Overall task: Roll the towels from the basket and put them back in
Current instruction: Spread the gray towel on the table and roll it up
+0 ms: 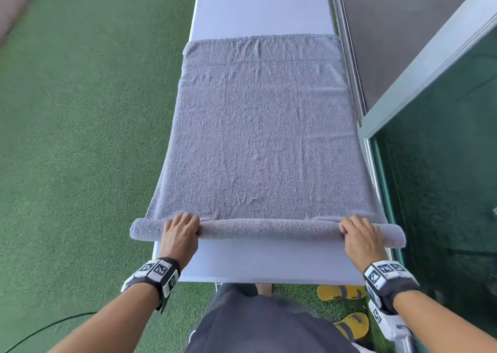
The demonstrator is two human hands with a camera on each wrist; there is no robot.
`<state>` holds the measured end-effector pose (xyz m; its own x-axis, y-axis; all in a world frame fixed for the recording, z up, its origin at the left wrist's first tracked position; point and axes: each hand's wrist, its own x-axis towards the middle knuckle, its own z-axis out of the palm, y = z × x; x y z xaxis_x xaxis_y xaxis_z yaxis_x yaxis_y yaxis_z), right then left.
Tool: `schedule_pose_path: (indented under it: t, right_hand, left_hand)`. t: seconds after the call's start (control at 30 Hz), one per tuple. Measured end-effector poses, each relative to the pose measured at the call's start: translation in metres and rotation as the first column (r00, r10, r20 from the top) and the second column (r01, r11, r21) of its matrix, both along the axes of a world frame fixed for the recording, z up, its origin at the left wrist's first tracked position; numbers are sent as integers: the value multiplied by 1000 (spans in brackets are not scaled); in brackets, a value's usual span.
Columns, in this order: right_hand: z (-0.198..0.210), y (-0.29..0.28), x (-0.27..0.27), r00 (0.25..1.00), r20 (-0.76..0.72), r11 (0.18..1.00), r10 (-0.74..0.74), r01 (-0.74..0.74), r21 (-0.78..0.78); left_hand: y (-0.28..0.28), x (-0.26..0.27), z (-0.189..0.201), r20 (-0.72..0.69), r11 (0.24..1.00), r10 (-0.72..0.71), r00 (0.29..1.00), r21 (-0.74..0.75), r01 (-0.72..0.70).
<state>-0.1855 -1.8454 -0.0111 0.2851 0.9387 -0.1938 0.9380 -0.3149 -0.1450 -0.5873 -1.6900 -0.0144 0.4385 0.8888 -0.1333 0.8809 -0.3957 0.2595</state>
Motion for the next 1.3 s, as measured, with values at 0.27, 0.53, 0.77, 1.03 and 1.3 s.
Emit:
schedule_pose_path:
  t: [0.27, 0.53, 0.77, 1.03, 1.3]
  right_hand:
    - [-5, 9, -3, 996, -25, 994, -81, 83, 73]
    - [-14, -14, 1, 999, -33, 999, -16, 18, 46]
    - [-12, 9, 8, 993, -99, 996, -66, 71, 53]
    - [-2, 5, 20, 972, -224, 995, -71, 53, -87]
    - [-4, 53, 24, 962, -188, 978, -200, 185, -94]
  left_hand:
    - [-10, 9, -7, 21, 998, 52, 998, 25, -52]
    - [-8, 9, -14, 9, 999, 27, 1000, 26, -27]
    - [4, 8, -11, 85, 997, 56, 995, -58, -51]
    - [-16, -11, -1, 49, 989, 36, 998, -146, -29]
    - [26, 2, 3, 28, 998, 50, 998, -49, -49]
